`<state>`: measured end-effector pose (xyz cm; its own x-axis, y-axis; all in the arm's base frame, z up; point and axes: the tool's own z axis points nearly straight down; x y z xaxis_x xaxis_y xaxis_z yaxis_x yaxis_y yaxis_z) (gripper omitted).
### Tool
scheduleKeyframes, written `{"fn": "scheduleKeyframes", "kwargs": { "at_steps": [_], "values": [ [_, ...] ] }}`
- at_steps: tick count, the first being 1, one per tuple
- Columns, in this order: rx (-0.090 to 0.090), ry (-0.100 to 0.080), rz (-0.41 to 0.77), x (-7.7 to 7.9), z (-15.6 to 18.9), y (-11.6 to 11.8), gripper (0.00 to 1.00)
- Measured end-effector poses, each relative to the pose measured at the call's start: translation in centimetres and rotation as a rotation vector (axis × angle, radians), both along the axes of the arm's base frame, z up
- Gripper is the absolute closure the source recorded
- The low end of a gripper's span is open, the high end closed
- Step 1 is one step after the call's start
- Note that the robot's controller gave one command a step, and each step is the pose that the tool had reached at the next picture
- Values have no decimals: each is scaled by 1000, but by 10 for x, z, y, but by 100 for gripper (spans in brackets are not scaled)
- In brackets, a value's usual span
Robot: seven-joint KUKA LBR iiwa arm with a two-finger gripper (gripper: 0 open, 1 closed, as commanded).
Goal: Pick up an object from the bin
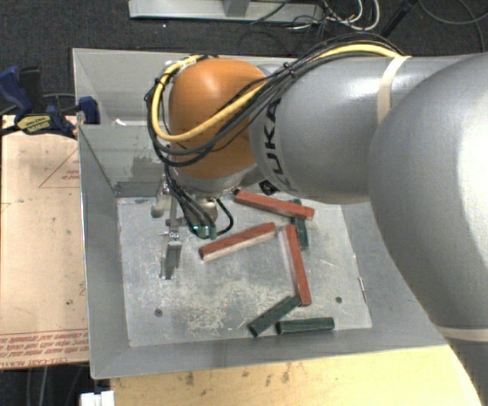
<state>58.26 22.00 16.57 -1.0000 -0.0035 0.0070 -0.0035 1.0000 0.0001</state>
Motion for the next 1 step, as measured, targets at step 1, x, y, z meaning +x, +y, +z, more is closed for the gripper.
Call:
{"fn": "scheduleKeyframes", "kwargs": {
  "at_steps": [1],
  "values": [
    [1, -8, -3, 2, 5, -1, 0]
  ]
}}
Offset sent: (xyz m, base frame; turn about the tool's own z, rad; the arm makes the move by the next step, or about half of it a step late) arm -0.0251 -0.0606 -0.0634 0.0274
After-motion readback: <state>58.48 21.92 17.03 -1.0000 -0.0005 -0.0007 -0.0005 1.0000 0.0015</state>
